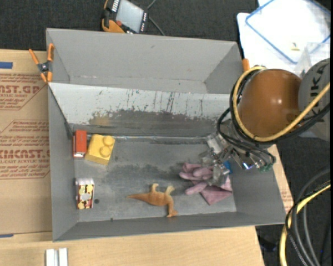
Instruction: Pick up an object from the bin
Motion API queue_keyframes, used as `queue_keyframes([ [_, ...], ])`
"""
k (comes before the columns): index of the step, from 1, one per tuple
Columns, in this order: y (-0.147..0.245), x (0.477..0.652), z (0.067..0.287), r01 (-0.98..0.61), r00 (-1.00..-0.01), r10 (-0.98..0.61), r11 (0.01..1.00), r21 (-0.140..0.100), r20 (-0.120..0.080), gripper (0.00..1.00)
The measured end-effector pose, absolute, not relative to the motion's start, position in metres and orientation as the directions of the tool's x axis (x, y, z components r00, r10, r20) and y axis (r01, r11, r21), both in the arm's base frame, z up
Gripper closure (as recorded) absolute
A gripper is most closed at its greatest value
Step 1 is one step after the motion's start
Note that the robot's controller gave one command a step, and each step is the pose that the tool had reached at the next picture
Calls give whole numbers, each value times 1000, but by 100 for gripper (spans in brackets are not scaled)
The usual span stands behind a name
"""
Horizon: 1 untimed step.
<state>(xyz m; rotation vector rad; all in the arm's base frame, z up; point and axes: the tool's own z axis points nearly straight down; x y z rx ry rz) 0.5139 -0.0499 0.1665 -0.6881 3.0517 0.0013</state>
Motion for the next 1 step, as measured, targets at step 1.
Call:
queue_keyframes([
  [1, -19, 515, 269, -445, -896, -444, 896, 2, -16, 100],
])
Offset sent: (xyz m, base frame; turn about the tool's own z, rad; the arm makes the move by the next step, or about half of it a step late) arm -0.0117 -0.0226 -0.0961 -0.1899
